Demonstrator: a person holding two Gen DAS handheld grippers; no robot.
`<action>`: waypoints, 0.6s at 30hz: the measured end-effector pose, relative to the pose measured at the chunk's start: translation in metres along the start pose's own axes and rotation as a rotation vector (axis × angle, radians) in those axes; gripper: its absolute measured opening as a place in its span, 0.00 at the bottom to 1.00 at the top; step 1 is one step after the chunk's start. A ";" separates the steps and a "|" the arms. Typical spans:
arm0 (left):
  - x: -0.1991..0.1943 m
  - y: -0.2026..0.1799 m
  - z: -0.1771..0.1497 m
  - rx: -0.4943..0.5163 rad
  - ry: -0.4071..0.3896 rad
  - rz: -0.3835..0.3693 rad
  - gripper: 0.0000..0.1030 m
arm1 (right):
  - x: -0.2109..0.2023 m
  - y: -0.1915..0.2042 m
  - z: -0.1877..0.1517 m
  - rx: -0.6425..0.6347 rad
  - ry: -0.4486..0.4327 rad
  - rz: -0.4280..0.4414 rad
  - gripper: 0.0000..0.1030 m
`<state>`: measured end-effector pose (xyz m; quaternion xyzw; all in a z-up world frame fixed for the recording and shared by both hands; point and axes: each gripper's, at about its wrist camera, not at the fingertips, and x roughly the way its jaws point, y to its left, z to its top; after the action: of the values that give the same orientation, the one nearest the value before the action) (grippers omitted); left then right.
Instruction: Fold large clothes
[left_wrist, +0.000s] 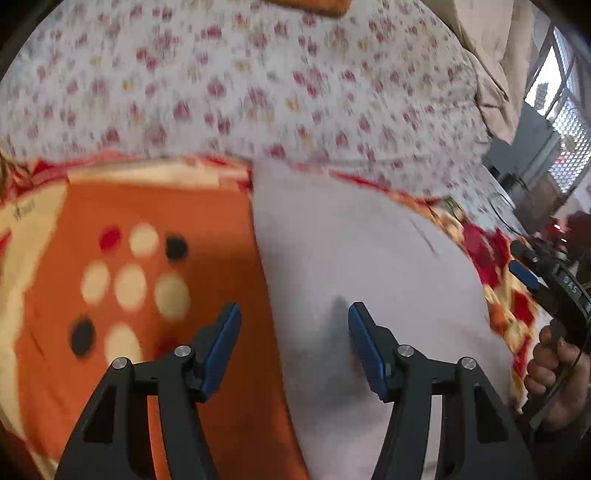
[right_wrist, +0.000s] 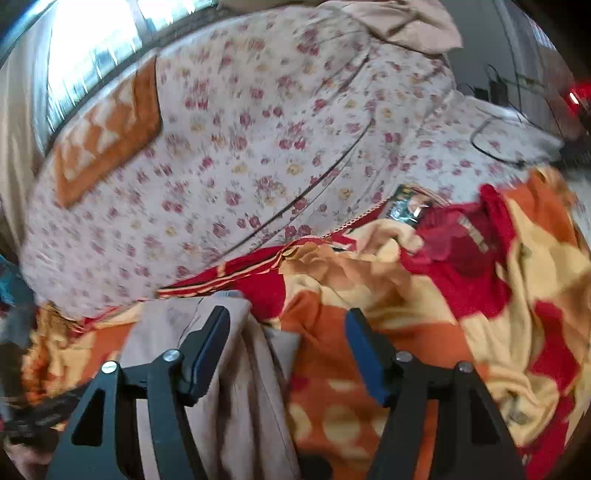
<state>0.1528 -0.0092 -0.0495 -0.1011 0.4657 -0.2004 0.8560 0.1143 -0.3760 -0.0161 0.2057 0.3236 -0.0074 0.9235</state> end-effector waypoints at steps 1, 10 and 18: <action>0.003 0.001 -0.005 -0.015 0.019 -0.037 0.55 | -0.004 -0.005 -0.002 0.016 0.006 0.019 0.75; 0.030 0.000 -0.015 -0.070 0.015 -0.158 0.64 | 0.027 -0.012 -0.018 0.107 0.139 0.243 0.84; 0.029 0.005 -0.022 -0.075 -0.021 -0.162 0.68 | 0.101 0.001 -0.026 0.161 0.317 0.254 0.85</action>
<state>0.1499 -0.0171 -0.0857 -0.1725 0.4541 -0.2506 0.8374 0.1788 -0.3529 -0.0943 0.3164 0.4348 0.1158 0.8351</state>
